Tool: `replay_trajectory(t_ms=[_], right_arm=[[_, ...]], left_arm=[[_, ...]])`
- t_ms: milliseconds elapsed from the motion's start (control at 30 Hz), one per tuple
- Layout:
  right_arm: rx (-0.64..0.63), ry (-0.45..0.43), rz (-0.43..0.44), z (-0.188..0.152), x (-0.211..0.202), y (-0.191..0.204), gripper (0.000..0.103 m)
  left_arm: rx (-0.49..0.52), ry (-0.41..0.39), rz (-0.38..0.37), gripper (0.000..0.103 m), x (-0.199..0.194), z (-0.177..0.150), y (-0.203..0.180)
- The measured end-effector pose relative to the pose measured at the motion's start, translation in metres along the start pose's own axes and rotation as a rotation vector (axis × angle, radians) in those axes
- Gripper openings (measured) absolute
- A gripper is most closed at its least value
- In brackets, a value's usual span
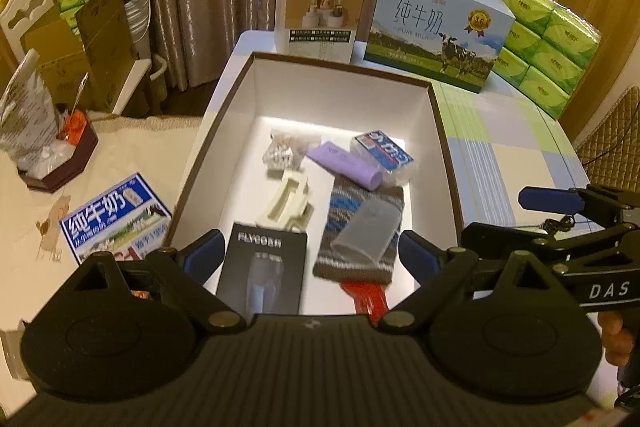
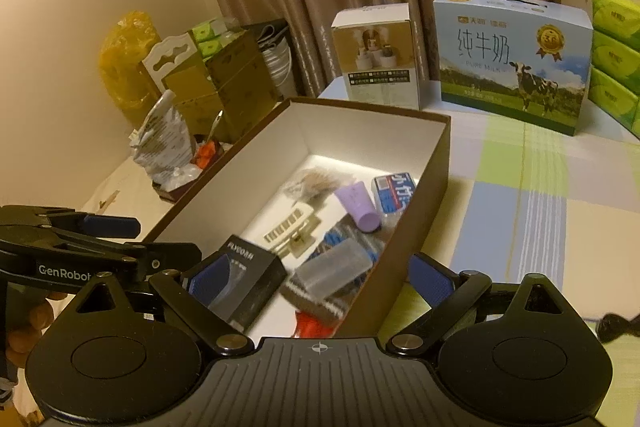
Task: Organize objects
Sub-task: 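Withdraw both tools from the box toward the white bottle and black cable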
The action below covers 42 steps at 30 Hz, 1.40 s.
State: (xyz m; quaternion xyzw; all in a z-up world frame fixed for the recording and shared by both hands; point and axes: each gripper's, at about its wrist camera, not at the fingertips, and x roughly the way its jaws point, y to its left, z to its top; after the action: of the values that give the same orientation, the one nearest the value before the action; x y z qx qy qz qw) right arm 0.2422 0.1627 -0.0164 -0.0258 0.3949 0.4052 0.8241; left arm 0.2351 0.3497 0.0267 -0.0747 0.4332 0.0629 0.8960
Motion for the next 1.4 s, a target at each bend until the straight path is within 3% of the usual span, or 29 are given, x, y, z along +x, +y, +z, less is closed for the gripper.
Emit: replay_trajectory(t_ms=[800,1400], right_arm=[[0.002,0.058,0.0,-0.07,-0.061,-0.009,0.094],[0.088,0.109,-0.07,-0.113,-0.109,-0.078,0.094]], left_arm=[[-0.024,0.059,0.009,0.092,-0.037,-0.073,-0.042],[0.014,0.14,-0.029,0.092,-0.029,-0.104,-0.115]])
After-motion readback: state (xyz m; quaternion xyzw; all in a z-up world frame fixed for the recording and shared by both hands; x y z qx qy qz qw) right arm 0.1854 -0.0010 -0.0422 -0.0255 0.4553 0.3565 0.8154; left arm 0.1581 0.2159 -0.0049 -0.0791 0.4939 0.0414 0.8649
